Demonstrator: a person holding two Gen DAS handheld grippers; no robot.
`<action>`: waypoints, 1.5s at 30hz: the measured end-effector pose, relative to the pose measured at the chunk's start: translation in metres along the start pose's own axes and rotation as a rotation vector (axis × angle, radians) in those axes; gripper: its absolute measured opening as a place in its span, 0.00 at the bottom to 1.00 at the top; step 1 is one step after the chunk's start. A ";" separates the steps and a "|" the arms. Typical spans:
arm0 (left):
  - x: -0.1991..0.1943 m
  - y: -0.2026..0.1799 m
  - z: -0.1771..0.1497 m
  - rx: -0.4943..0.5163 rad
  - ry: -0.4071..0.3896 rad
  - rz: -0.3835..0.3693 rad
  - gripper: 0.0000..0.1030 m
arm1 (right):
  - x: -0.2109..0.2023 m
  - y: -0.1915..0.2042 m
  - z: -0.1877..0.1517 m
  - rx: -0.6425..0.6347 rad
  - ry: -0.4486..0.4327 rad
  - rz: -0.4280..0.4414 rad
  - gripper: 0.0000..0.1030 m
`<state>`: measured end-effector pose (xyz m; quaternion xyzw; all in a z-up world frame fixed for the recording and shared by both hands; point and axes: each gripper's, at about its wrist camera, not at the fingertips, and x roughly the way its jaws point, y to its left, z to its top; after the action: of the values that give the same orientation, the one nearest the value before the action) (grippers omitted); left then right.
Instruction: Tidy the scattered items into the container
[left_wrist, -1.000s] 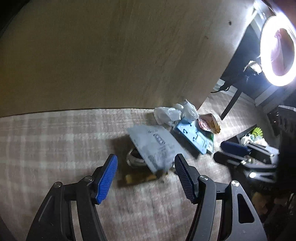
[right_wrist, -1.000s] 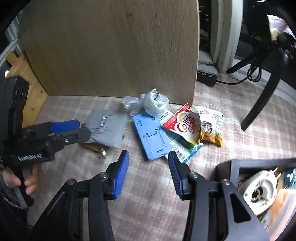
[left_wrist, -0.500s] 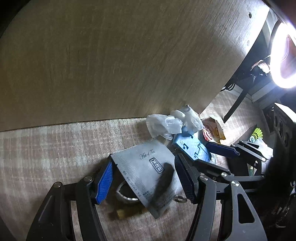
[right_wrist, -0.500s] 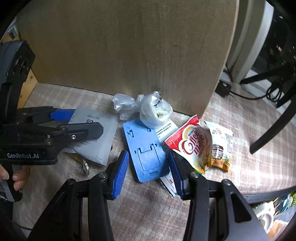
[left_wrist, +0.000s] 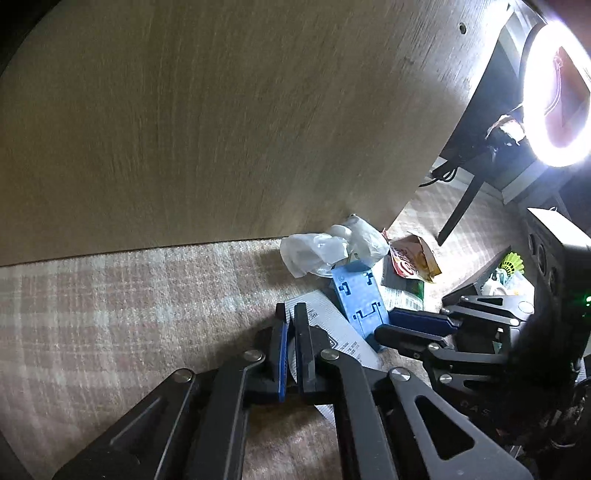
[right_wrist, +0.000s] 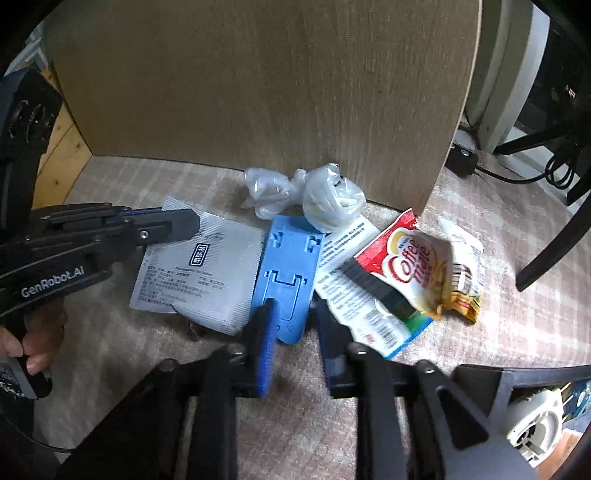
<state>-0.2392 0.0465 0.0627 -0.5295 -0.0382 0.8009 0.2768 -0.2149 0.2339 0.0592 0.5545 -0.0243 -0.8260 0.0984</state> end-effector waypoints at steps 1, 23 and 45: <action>-0.002 0.001 0.000 -0.002 -0.003 -0.007 0.01 | 0.000 0.002 0.001 -0.007 -0.001 0.005 0.27; -0.035 -0.017 -0.008 -0.015 -0.085 -0.012 0.00 | -0.040 -0.004 0.008 0.089 -0.108 0.128 0.05; -0.098 -0.190 -0.030 0.246 -0.121 -0.156 0.00 | -0.216 -0.073 -0.167 0.342 -0.367 -0.036 0.05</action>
<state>-0.1080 0.1526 0.1978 -0.4379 0.0026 0.8060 0.3983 0.0085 0.3577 0.1812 0.4042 -0.1713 -0.8983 -0.0175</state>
